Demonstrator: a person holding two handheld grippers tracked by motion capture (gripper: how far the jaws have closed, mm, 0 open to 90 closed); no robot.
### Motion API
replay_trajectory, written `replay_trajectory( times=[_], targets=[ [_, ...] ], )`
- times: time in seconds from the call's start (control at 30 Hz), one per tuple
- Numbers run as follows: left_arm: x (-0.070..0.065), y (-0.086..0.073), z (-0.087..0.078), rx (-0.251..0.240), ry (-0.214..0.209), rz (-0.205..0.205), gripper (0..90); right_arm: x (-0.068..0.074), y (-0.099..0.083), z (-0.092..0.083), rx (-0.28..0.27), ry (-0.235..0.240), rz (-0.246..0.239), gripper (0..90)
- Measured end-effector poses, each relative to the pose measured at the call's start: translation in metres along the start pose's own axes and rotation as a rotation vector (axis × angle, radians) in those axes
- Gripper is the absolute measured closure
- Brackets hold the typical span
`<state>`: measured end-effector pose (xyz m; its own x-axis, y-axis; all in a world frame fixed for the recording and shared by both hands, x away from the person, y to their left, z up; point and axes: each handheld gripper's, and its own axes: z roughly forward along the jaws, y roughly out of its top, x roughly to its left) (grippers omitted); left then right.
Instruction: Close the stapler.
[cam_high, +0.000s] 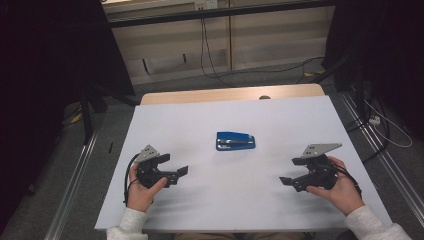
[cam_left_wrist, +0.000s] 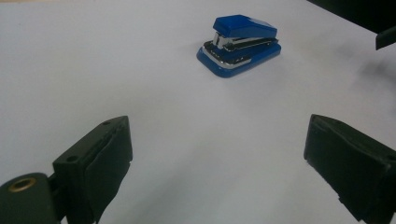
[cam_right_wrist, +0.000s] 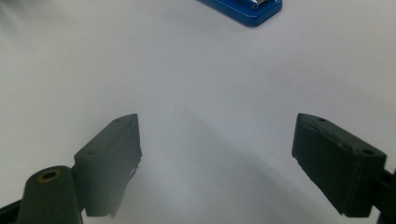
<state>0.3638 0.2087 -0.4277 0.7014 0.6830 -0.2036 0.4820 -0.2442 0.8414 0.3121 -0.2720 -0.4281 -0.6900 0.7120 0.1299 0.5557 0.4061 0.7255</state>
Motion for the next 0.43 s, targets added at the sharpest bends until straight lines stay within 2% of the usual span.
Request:
replay_trajectory(
  times=[0.43],
  targets=[
    [0.007,-0.014,-0.02,0.007,0.016,-0.005,7.9,0.003,-0.004,-0.004,0.006,-0.002,0.001,14.8]
  ],
)
